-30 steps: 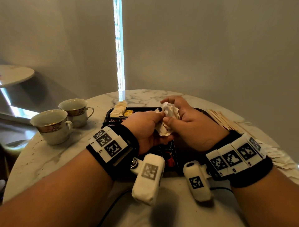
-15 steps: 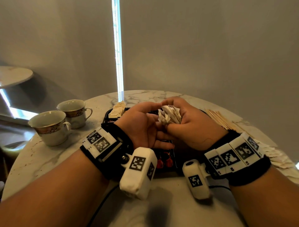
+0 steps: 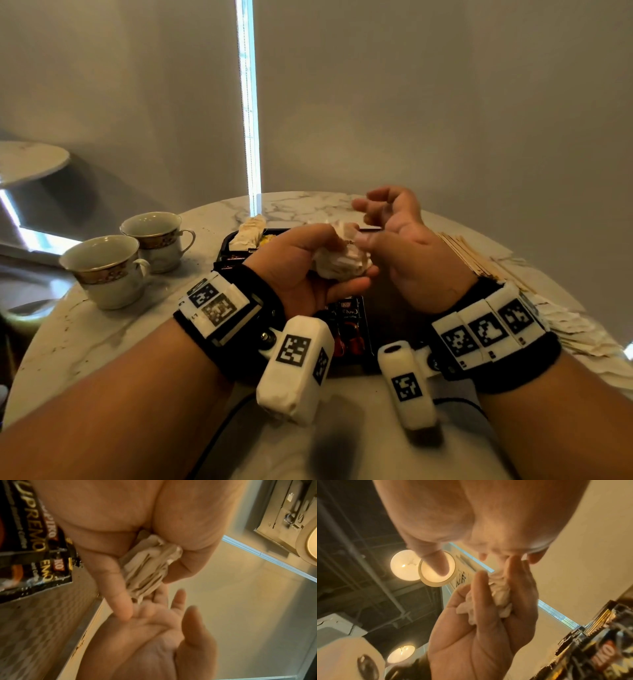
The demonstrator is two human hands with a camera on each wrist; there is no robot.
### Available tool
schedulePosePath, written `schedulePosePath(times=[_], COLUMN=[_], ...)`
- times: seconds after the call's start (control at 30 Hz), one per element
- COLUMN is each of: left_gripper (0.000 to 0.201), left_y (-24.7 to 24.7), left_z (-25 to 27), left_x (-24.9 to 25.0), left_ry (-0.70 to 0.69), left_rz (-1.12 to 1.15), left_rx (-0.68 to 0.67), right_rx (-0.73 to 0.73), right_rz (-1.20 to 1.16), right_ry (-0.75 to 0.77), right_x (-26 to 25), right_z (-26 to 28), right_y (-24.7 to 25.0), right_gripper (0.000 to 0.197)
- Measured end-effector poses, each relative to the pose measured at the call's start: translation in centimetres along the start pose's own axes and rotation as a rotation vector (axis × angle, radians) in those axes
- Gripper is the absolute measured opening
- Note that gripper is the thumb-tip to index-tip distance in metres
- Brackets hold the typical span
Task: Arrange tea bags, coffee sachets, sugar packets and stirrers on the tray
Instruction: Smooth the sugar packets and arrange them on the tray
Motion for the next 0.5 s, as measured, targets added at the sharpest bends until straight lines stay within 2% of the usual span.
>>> schedulePosePath(times=[0.07,0.1,0.17,0.23,0.3,0.43,0.5], left_gripper=[0.046,0.049,0.051,0.049,0.046,0.055,0.054], left_y=[0.3,0.3,0.4,0.6,0.7,1.3,1.4], left_z=[-0.1,-0.1,-0.1,-0.1,-0.1,0.1,-0.1], left_x=[0.3,0.3,0.5,0.5,0.6,0.7,0.8], left_ry=[-0.031,-0.044,-0.063,-0.061,-0.061,-0.064,-0.073], left_rz=[-0.001,-0.007,-0.014,-0.017,-0.023,-0.016,-0.005], left_rx=[0.021,0.027,0.038,0.047,0.052,0.059,0.070], right_rx=[0.181,0.204,0.175,0.163,0.177,0.225,0.222], right_rz=[0.076,0.103,0.051,-0.076,-0.107,-0.107,-0.130], right_ry=[-0.007,-0.040,-0.112,-0.131,-0.134,-0.161,-0.182], right_x=[0.9,1.4,2.5,2.6,2.6,2.9,3.1], right_z=[-0.4,-0.4,-0.4,-0.2,-0.3,-0.4,-0.3], right_y=[1.2,1.4,1.2,0.7,0.6,1.0,1.0], right_gripper=[0.050,0.055,0.059,0.046,0.041,0.051,0.046])
Point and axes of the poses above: each hand's wrist, its own z-axis away from the middle knuckle, its own y-axis out of the back of the hand, x = y × z, the point moved 4 cm from there along -z, towards the middle knuckle, and after that the axes turned 14 degrees about y, right-handed, at the moved point
